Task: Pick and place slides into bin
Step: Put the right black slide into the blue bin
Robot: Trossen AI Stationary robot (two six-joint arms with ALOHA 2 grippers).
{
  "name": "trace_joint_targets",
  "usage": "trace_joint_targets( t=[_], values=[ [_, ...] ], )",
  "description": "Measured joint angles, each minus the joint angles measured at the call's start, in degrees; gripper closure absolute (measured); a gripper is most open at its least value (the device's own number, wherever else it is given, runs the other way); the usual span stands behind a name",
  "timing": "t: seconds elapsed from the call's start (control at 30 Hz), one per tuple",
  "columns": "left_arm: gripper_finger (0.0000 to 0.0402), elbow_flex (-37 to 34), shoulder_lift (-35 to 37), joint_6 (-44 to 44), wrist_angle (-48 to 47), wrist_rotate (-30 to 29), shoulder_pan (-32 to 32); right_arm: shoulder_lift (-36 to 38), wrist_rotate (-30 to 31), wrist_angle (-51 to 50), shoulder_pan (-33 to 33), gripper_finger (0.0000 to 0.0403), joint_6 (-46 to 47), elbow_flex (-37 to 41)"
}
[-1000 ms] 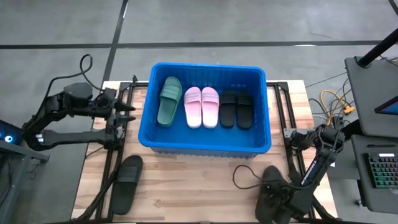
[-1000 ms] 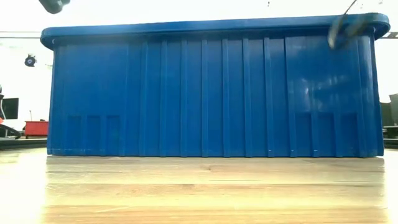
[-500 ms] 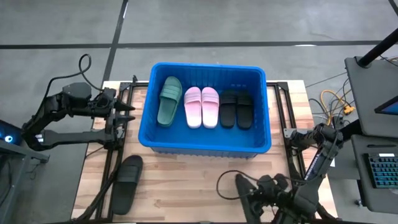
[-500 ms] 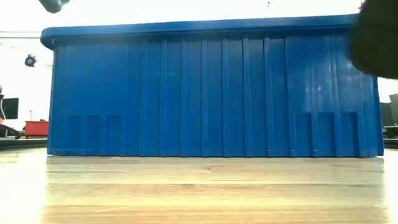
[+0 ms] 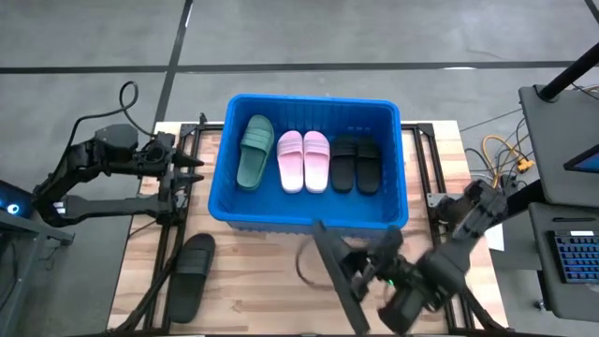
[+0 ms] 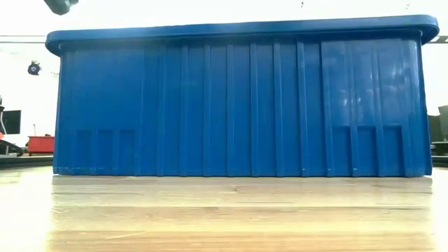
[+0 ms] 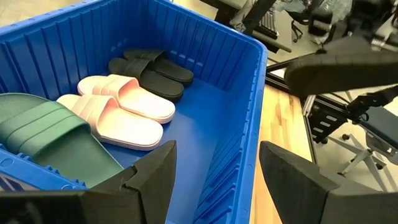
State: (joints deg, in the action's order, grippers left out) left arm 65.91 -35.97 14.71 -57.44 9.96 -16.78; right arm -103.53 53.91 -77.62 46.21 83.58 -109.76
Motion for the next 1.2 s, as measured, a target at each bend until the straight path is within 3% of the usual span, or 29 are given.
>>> trace_joint_targets(
  t=[0.2, 0.37, 0.6, 1.2],
  values=[
    [0.0187, 0.0, 0.0, 0.1, 0.01, -0.01, -0.01, 0.07, 0.1, 7.58, -6.71, 0.0394, -26.43, -9.38],
    [0.0187, 0.0, -0.03, 0.1, 0.01, -0.01, 0.01, 0.19, -5.38, 13.08, -11.98, 0.0394, -46.26, -16.11],
    [0.0187, 0.0, 0.03, -0.08, 1.06, -0.01, 0.0, 0.12, -13.82, 12.98, -19.13, 0.0394, -61.68, -20.23],
    [0.0187, 0.0, 1.57, 2.94, 13.27, -0.01, -0.02, 0.07, -40.92, 13.13, -43.62, 0.0394, -85.94, -21.24]
  ],
)
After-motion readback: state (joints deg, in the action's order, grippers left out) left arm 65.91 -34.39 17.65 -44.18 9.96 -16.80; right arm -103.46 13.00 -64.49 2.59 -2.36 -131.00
